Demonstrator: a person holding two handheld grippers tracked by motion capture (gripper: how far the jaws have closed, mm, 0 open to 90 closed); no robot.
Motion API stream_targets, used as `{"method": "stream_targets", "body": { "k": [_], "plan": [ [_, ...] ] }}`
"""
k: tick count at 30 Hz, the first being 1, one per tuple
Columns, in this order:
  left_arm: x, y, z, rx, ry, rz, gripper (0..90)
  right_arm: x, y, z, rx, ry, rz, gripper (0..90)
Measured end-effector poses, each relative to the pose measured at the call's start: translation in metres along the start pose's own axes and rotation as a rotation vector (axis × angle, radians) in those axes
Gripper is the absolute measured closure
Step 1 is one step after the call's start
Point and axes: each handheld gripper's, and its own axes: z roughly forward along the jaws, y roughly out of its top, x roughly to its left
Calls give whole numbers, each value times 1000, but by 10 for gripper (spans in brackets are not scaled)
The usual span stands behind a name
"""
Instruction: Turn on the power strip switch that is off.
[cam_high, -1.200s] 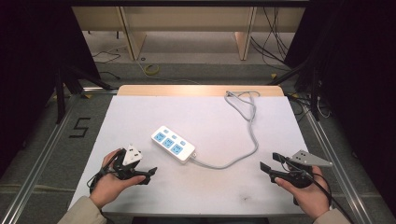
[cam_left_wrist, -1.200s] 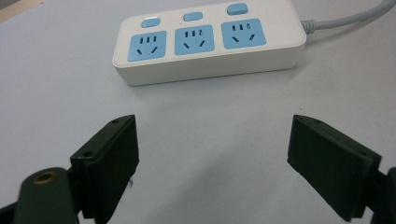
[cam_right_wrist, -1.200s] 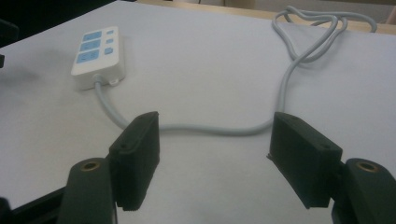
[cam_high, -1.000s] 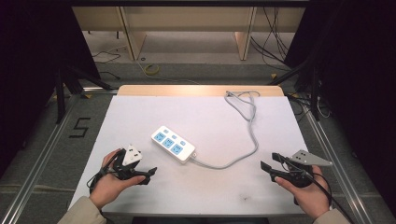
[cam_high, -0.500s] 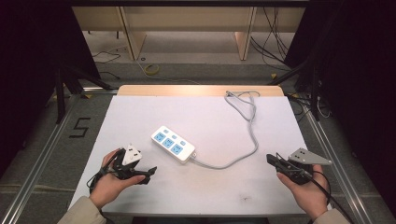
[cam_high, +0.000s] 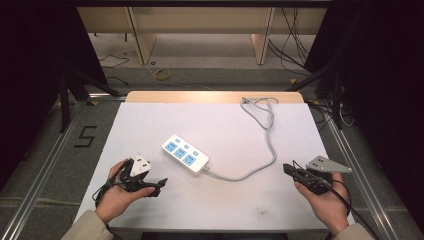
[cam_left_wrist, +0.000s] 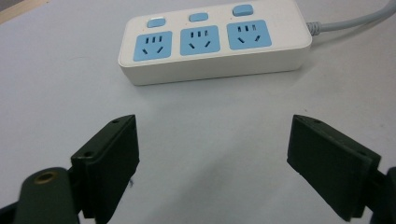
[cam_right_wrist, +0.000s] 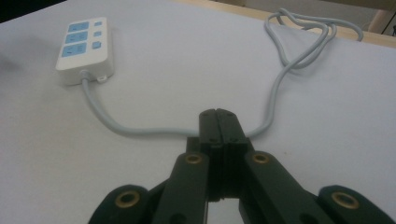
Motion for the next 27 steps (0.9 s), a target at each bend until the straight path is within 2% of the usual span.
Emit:
{"method": "stream_targets", "body": {
  "k": [27],
  "plan": [
    [0, 1, 1, 4, 0, -4, 164, 9, 10, 13, 24, 28, -21, 900]
  ]
}}
